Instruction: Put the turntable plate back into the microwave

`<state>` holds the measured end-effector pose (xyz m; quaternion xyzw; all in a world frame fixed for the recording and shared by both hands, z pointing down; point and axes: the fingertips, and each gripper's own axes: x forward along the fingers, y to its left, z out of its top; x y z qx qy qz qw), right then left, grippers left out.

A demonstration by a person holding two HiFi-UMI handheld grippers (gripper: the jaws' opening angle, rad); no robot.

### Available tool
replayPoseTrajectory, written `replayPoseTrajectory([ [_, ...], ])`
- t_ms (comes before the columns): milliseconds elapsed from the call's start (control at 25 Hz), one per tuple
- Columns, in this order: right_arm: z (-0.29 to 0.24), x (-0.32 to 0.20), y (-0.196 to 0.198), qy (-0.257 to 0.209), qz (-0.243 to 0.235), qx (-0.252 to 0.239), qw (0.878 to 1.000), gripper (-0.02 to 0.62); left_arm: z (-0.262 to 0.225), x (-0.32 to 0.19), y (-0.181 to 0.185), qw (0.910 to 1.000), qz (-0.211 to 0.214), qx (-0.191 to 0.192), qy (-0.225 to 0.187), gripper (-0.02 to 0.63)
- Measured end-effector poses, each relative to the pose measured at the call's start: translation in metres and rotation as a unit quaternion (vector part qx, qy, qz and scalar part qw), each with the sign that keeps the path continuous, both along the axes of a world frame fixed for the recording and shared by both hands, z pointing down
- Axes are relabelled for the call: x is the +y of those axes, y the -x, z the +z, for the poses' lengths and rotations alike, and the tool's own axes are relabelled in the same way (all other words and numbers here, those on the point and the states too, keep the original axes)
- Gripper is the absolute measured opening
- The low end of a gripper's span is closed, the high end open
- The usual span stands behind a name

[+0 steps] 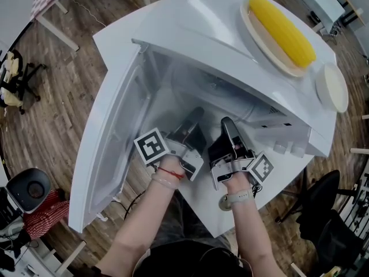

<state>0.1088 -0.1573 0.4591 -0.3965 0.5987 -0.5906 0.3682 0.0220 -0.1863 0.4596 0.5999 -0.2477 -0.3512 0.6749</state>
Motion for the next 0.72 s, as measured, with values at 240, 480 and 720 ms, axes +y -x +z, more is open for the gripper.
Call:
replayPoseTrajectory([
  [240, 0.0003, -0.0037, -0.0009, 0.002, 0.005, -0.004, 1.000, 0.057, 0.0008, -0.0042, -0.0004, 0.9999, -0.004, 0.004, 0.010, 0.037],
  [480, 0.0001, -0.0057, -0.0009, 0.005, 0.009, -0.007, 1.000, 0.057, 0.0011, -0.0067, -0.0002, 0.9998, -0.012, 0.004, 0.017, 0.037],
  [720, -0.0030, -0.0071, -0.0029, -0.003, 0.022, -0.021, 1.000, 0.061, 0.0018, -0.0080, -0.0021, 0.9995, -0.019, 0.007, 0.022, 0.037],
])
